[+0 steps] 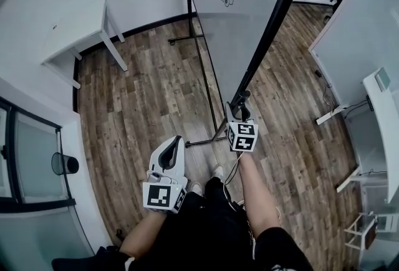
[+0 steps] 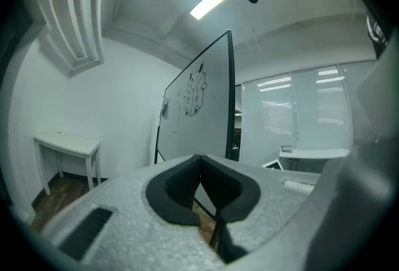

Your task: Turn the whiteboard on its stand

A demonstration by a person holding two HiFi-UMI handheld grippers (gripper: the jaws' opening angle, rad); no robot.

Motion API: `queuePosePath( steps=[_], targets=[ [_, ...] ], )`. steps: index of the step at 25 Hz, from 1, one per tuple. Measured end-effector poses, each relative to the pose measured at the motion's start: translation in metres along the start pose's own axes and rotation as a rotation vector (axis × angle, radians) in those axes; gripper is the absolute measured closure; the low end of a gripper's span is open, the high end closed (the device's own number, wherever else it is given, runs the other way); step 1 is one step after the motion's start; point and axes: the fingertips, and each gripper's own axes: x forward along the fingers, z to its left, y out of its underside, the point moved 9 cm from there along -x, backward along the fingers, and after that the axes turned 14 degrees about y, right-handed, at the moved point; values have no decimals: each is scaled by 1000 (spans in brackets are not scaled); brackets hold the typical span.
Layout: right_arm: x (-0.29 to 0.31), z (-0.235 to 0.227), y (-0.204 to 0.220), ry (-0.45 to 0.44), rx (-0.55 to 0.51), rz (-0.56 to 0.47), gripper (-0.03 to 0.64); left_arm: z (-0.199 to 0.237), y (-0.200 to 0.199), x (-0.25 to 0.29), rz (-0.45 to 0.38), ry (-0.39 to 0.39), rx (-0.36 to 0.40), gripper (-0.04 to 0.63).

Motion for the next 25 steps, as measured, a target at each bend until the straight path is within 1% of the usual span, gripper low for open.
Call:
queuePosePath(
  steps=[3, 11, 18, 25],
  targets=[
    [-9, 7, 3, 3, -2, -2, 420, 1, 2, -14, 1, 1, -5, 583],
    [-43, 17, 14, -7, -5, 11, 420, -17, 6, -43, 7, -1, -29, 583],
    [-75, 18, 27, -24, -11, 8, 420, -40, 12, -64, 0, -22, -31, 583],
    [-107, 11, 39, -41, -16, 9, 420, -74, 15, -83, -3, -51, -25, 583]
  ],
)
